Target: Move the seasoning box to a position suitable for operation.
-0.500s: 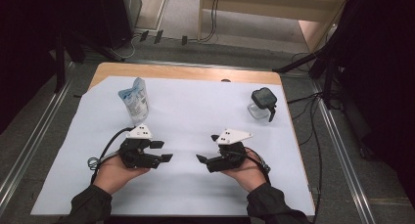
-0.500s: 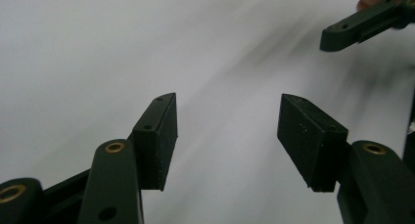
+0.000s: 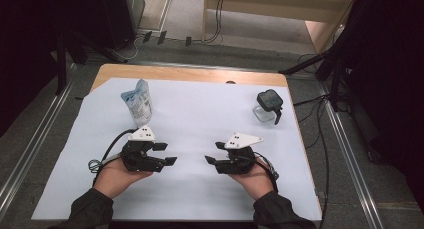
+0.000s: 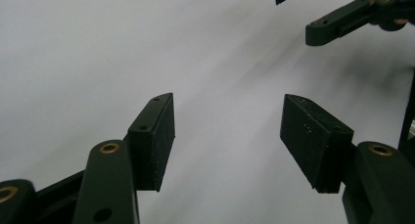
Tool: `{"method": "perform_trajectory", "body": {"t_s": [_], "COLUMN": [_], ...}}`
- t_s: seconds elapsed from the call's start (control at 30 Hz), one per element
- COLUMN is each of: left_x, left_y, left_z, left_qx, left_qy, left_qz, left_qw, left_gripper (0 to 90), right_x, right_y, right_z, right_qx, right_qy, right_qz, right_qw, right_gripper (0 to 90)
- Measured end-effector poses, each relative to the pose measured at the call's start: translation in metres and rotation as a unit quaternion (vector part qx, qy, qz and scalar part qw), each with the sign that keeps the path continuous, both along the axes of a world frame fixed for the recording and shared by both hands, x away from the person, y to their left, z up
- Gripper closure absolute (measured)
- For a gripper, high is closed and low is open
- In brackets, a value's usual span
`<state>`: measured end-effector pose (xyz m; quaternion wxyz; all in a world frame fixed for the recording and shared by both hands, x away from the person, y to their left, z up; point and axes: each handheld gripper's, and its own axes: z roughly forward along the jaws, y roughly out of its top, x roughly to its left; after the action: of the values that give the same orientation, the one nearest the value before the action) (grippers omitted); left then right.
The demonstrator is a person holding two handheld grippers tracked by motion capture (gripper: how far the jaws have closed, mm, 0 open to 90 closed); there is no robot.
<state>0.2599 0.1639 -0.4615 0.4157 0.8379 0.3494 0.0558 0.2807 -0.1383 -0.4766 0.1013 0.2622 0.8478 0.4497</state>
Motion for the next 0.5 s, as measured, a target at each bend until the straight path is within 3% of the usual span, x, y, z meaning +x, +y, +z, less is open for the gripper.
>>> {"method": "perform_trajectory", "body": {"t_s": [0.17, 0.27, 0.4, 0.5], "left_x": [0.003, 0.006, 0.009, 0.011], "left_y": [-0.001, -0.001, 0.001, 0.003], "left_z": [0.001, 0.000, 0.001, 0.001], "left_qx": [0.000, 0.016, 0.008, 0.002], "left_qy": [-0.007, -0.015, -0.014, -0.013], "left_qz": [-0.004, -0.001, -0.005, -0.008], "left_qw": [1.0000, 0.9998, 0.9999, 0.9999], "left_gripper": [38.3, 38.1, 38.0, 38.3], "right_x": [-0.006, -0.008, -0.008, -0.008], "right_y": [-0.011, -0.014, -0.019, -0.023], "right_z": [0.003, 0.003, 0.003, 0.003], "right_qx": [0.014, 0.019, 0.019, 0.006], "right_qy": [-0.009, -0.012, -0.008, -0.010], "right_qz": [-0.023, -0.028, -0.041, -0.048], "right_qw": [0.9996, 0.9994, 0.9989, 0.9988], "right_gripper": [48.9, 49.8, 50.2, 48.9]}}
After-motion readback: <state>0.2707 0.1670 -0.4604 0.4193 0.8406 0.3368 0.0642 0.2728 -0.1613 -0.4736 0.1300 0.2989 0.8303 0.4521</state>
